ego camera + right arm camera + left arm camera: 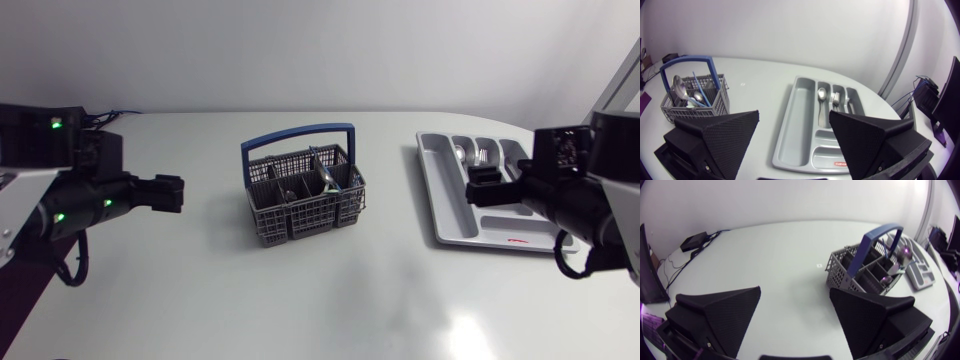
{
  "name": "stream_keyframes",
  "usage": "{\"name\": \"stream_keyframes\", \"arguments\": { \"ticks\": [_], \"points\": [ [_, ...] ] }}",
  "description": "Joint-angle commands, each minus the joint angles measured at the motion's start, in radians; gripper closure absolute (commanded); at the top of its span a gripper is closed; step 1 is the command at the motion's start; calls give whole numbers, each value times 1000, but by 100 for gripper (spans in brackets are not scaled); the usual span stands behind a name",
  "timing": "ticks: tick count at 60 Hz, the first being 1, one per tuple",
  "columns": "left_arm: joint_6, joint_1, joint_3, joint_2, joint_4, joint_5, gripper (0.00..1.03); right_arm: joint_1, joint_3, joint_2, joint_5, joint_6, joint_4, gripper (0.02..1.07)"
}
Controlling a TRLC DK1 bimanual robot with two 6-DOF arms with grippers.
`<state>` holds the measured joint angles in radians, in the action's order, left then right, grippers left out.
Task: Unload the cutlery basket into the drawer organizer.
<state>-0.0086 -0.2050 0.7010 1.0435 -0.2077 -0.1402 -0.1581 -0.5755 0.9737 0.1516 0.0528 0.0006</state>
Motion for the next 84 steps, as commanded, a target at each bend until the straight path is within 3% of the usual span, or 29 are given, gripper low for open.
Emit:
{"name": "stream_keyframes", "arguments": {
  "ticks": [1, 7, 13, 22, 26, 33, 37, 45, 51, 66, 84],
  "points": [
    [102, -16, 106, 124, -62, -10, 7, -31, -95, 120, -24, 13, -76, 6],
    [102, -13, 161, 257, -62, 16, 7, -31, -170, 243, -195, 22, -154, 6],
    [99, -7, 203, 363, -61, 68, 9, -26, -238, 376, -317, 18, -149, 8],
    [104, 21, 212, 431, 1, 182, 12, -23, -328, 530, -385, 16, -146, 21],
    [105, 22, 206, 431, 13, 212, 20, -29, -351, 577, -394, 12, -128, 40],
    [102, 19, 190, 432, 53, 257, 31, -31, -386, 646, -415, -2, -76, 85],
    [98, 19, 186, 449, 82, 309, 44, -24, -415, 688, -454, -21, -76, 95],
    [94, 19, 190, 489, 97, 356, 70, -27, -471, 763, -495, -54, -76, 100],
    [94, 13, 186, 503, 111, 369, 83, -49, -520, 809, -495, -67, -76, 100],
    [94, -11, 186, 513, 134, 369, 83, -120, -586, 875, -504, -85, -76, 100],
    [99, 6, 213, 543, 160, 412, 83, -170, -483, 758, -527, -99, -86, 100]
  ]
}}
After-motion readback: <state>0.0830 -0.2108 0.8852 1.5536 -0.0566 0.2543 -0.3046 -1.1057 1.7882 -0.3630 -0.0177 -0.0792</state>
